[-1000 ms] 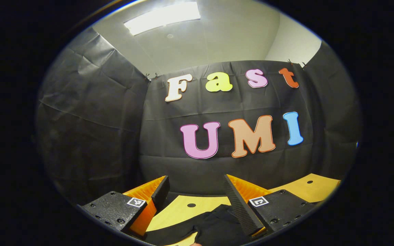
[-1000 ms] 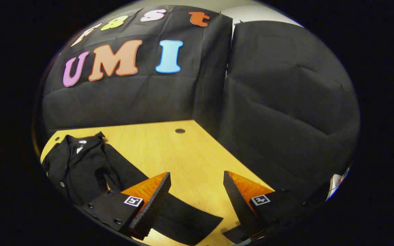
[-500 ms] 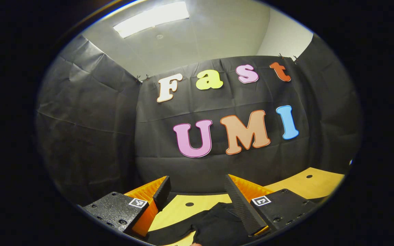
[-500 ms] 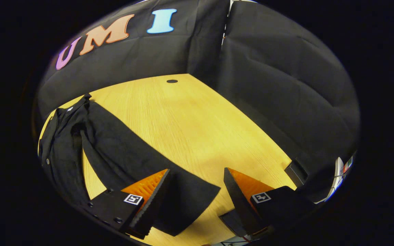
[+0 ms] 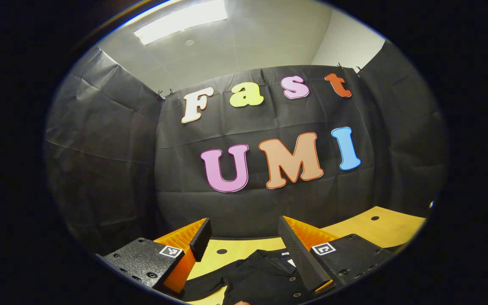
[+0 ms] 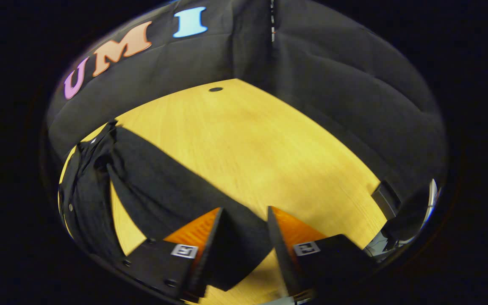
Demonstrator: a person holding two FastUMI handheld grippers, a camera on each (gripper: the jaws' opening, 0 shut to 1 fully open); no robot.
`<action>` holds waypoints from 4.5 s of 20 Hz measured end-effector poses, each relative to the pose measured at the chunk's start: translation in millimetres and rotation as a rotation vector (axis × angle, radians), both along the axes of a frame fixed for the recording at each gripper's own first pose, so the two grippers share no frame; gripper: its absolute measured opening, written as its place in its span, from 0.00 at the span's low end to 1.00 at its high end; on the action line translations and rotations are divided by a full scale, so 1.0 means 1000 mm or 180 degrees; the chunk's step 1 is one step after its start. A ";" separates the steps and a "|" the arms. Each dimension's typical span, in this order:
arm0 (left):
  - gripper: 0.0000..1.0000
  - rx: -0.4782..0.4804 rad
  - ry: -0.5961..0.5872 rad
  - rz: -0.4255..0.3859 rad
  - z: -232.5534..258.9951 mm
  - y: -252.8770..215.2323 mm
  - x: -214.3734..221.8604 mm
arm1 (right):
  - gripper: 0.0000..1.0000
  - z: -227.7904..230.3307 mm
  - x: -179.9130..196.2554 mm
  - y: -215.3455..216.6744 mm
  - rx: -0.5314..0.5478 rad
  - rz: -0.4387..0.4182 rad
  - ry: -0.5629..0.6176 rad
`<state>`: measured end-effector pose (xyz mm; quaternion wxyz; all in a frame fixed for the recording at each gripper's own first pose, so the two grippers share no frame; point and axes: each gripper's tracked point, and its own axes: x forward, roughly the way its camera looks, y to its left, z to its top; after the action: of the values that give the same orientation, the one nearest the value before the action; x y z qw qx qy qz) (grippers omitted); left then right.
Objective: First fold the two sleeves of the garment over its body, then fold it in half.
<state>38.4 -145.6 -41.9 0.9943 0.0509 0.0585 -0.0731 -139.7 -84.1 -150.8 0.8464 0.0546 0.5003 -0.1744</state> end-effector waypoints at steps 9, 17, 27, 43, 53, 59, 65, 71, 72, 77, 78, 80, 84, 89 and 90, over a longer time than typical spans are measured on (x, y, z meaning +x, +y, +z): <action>0.99 0.0068 -0.0046 0.0065 0.003 -0.022 0.001 | 0.03 0.002 0.008 0.040 0.0267 0.0448 0.0021; 0.99 -0.0002 0.0005 0.0182 -0.006 0.002 0.000 | 0.03 0.081 0.071 0.104 0.0384 0.0990 -0.0515; 0.99 -0.0062 0.0002 0.0664 -0.017 0.121 0.001 | 0.02 0.176 0.176 0.217 0.0290 0.1570 -0.1090; 0.99 0.0048 0.0171 0.1281 -0.057 0.273 0.008 | 0.00 0.141 0.259 0.450 0.0418 0.2724 -0.0899; 0.95 0.0062 0.0268 0.1427 -0.080 0.323 0.008 | 0.02 0.077 0.259 0.541 0.0322 0.3175 -0.0521; 0.95 0.0067 0.0245 0.1434 -0.083 0.327 0.010 | 0.80 0.104 0.271 0.561 0.0255 0.3251 -0.1007; 0.95 -0.0036 0.0350 0.1462 -0.103 0.337 0.008 | 0.99 0.147 0.270 0.544 0.0155 0.3140 -0.1397; 1.00 -0.0052 0.0692 0.1480 -0.165 0.348 0.009 | 1.00 0.189 0.265 0.516 0.0127 0.2887 -0.1669; 0.95 -0.0061 0.0771 0.1466 -0.179 0.350 0.004 | 0.97 0.194 0.264 0.511 0.0125 0.2829 -0.1711; 0.96 -0.0158 0.1398 0.1302 -0.266 0.350 -0.038 | 0.99 0.226 0.260 0.495 0.0108 0.2580 -0.1980; 1.00 -0.0158 0.1546 0.1293 -0.284 0.350 -0.046 | 0.99 0.232 0.258 0.494 0.0072 0.2553 -0.2055; 0.96 -0.0178 0.1931 0.1265 -0.321 0.348 -0.066 | 1.00 0.247 0.261 0.487 -0.0014 0.2489 -0.2191; 0.98 -0.0350 0.2357 0.1354 -0.371 0.350 -0.087 | 0.99 0.252 0.262 0.478 -0.0004 0.2355 -0.2209; 1.00 -0.0471 0.2666 0.1541 -0.408 0.363 -0.112 | 1.00 0.245 0.261 0.479 -0.0081 0.2377 -0.2131; 0.98 -0.0463 0.2714 0.1533 -0.412 0.364 -0.117 | 1.00 0.244 0.261 0.479 -0.0089 0.2393 -0.2109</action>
<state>-78.7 218.2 -454.0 0.8715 -0.0680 0.4649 0.1405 120.8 394.9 92.8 0.9647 -0.0883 0.1873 0.1626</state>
